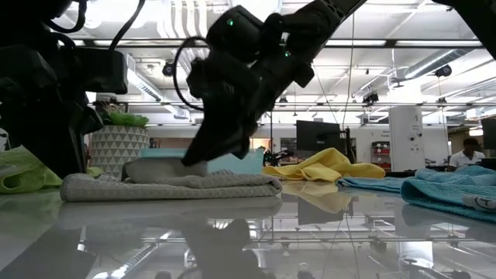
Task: Fold microfiber towels
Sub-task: Fold the gray microfiber towel
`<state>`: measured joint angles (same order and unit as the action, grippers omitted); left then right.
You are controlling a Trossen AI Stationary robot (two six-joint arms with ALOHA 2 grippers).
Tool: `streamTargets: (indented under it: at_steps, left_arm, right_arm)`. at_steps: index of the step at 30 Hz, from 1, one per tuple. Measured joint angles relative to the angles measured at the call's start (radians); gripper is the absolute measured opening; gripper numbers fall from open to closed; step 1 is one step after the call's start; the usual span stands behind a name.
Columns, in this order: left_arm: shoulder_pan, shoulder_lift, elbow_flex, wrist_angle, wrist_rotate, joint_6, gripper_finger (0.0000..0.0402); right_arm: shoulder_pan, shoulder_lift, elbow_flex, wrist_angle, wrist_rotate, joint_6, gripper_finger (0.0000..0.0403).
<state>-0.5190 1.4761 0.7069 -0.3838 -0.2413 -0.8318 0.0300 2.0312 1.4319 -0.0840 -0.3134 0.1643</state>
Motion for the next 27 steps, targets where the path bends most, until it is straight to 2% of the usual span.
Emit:
streamTargets:
  at_steps: [4,17,27]
  left_arm:
    - [0.0,0.0,-0.001,0.0,0.0,0.004,0.0021]
    - [0.0,-0.001,-0.001,0.001,0.0,0.005,0.0021]
    - [0.0,-0.001,-0.001,0.001,0.0,0.003,0.0021]
  right_arm:
    - [0.024,0.0,-0.001,0.077,0.0,0.013,0.001]
    - [0.049,0.071,0.003,0.304,-0.004,0.101,0.0009]
    - [0.063,0.098,0.027,0.363,-0.035,0.106,0.0009]
